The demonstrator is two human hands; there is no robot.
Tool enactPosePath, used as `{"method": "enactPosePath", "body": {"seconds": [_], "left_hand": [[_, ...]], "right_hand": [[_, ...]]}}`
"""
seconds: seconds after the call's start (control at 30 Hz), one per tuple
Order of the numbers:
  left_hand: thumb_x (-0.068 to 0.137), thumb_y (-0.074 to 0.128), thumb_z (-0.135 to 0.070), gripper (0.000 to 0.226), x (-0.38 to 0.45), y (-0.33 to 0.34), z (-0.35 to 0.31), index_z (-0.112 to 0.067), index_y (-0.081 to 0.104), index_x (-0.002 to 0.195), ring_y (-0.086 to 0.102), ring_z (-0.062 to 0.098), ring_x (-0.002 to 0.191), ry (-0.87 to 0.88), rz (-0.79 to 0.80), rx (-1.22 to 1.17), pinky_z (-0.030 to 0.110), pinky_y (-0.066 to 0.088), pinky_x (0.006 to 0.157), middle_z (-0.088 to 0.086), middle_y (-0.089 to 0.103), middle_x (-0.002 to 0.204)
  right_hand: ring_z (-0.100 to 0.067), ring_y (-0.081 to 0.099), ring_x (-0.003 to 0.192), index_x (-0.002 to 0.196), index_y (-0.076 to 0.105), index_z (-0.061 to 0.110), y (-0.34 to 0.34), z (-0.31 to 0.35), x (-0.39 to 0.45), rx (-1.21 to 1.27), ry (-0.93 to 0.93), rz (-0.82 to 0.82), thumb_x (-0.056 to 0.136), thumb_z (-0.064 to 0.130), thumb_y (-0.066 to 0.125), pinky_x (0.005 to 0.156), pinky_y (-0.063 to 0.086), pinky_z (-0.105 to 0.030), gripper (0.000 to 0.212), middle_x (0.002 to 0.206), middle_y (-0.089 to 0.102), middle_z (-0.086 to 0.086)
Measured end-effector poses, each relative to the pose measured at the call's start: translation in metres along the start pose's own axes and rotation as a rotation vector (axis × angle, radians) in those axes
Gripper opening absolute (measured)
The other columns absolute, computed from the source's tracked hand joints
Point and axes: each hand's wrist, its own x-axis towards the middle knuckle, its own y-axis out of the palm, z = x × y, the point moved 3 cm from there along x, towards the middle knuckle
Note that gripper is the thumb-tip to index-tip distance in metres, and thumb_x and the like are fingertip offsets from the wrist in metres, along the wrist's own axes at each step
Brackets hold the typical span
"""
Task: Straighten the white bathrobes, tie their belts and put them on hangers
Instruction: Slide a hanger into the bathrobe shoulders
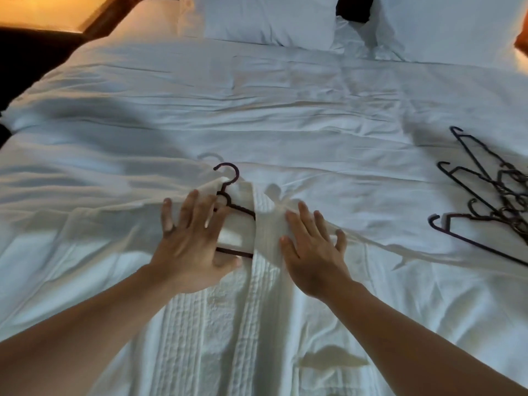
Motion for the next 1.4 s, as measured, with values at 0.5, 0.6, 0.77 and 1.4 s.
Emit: {"method": "enactPosePath", "body": {"seconds": [0.5,0.6,0.77,1.4], "left_hand": [[0.072,0.045,-0.066,0.088,0.056,0.03,-0.011,-0.045,0.019,0.154,-0.004,0.01,0.154,-0.019,0.088,-0.218,0.057,-0.005,0.117,-0.028,0.014,0.162],[0.08,0.035,-0.075,0.084,0.052,0.042,-0.009,-0.042,0.017,0.155,-0.005,0.013,0.155,0.006,0.04,-0.123,0.06,-0.004,0.117,-0.023,0.014,0.164],[0.077,0.035,-0.072,0.082,0.05,0.046,-0.011,-0.04,0.033,0.152,0.015,0.02,0.154,0.031,0.015,-0.101,0.064,0.011,0.113,-0.017,0.028,0.162],[0.087,0.054,-0.014,0.07,-0.109,-0.083,-0.132,-0.029,0.03,0.151,0.0,0.028,0.153,0.042,0.254,-0.273,0.055,0.001,0.123,0.005,-0.002,0.166]], "right_hand": [[-0.02,-0.031,0.15,0.158,-0.013,0.038,0.028,-0.002,0.035,-0.168,0.058,-0.033,0.101,0.057,0.007,0.119,-0.015,-0.062,0.063,0.165,-0.027,0.014],[-0.021,-0.033,0.149,0.157,-0.018,0.039,0.038,-0.004,0.037,-0.183,0.078,-0.048,0.1,0.06,0.005,0.119,-0.016,-0.06,0.065,0.163,-0.032,0.014],[-0.022,-0.033,0.149,0.157,-0.017,0.039,0.038,-0.004,0.043,-0.186,0.098,-0.001,0.099,0.06,0.006,0.118,-0.019,-0.059,0.066,0.163,-0.031,0.015],[-0.023,-0.007,0.156,0.155,0.027,0.033,-0.059,-0.049,-0.185,0.019,0.315,0.17,0.101,0.037,0.043,0.121,0.001,-0.063,0.056,0.17,-0.009,0.004]]}}
